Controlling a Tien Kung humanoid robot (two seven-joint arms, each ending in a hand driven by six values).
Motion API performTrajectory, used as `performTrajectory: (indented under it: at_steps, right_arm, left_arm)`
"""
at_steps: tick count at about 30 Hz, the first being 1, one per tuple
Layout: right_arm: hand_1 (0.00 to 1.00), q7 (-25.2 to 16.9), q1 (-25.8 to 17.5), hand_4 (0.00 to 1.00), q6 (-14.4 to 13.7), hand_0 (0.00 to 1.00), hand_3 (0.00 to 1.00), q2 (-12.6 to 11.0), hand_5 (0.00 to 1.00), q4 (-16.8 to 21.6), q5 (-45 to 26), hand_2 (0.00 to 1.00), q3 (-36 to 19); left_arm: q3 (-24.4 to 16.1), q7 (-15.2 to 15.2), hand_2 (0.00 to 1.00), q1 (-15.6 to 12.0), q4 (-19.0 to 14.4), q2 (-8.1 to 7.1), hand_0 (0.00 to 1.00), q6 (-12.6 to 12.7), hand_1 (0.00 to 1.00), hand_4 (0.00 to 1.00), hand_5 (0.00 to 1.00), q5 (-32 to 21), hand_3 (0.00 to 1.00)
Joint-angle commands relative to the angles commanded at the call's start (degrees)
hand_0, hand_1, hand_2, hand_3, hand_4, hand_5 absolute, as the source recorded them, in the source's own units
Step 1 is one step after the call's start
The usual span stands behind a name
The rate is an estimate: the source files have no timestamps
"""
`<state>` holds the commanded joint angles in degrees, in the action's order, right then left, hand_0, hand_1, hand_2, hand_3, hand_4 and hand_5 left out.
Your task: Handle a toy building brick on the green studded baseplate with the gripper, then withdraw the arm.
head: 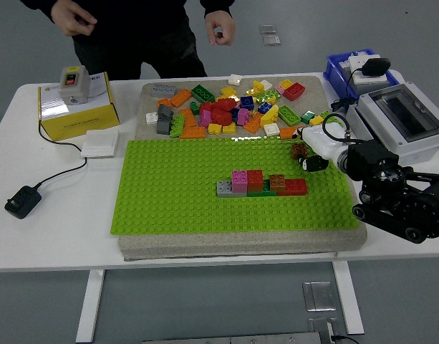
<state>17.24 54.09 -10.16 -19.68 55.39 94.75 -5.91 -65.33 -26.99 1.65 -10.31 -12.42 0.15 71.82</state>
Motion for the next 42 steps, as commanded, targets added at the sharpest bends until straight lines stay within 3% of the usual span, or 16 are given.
performTrajectory:
  at_steps: [42]
  right_arm:
    - [0.206, -0.90, 0.52, 0.555, -0.38, 0.133, 0.813, 2.02, 0.343, -4.15, -4.52, 0.729, 3.28]
  left_arm:
    - [1.70, 1.05, 0.612, 0.40, 0.00, 0.16, 0.701, 0.07, 0.678, 0.285, 0.567, -2.35, 0.660]
